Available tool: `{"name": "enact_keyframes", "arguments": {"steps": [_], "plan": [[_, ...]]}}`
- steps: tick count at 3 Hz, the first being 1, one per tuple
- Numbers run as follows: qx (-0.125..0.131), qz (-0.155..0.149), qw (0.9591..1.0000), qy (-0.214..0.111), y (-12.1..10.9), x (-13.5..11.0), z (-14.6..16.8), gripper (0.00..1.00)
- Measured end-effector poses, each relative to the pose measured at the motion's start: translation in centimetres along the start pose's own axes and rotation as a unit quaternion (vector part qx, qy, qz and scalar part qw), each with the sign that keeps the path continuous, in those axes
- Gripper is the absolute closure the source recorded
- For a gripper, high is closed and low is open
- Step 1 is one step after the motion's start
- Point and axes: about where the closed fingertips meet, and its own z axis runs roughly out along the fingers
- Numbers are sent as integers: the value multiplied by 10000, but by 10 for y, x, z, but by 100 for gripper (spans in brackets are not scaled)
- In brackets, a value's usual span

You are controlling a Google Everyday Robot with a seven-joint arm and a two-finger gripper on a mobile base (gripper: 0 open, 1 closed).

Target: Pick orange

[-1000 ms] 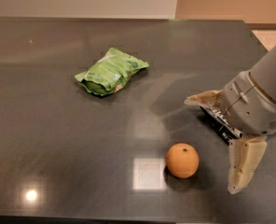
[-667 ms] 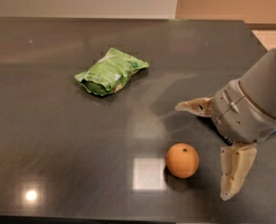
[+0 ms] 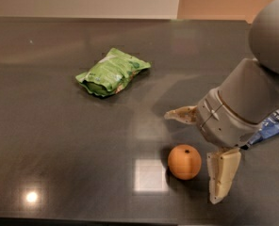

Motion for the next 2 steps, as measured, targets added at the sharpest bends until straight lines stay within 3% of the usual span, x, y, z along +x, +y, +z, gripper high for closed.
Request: {"name": "enact_keyframes", "arguments": {"steps": [2], "plan": [[-201,56,9998,63,-7,3,10,41]]}}
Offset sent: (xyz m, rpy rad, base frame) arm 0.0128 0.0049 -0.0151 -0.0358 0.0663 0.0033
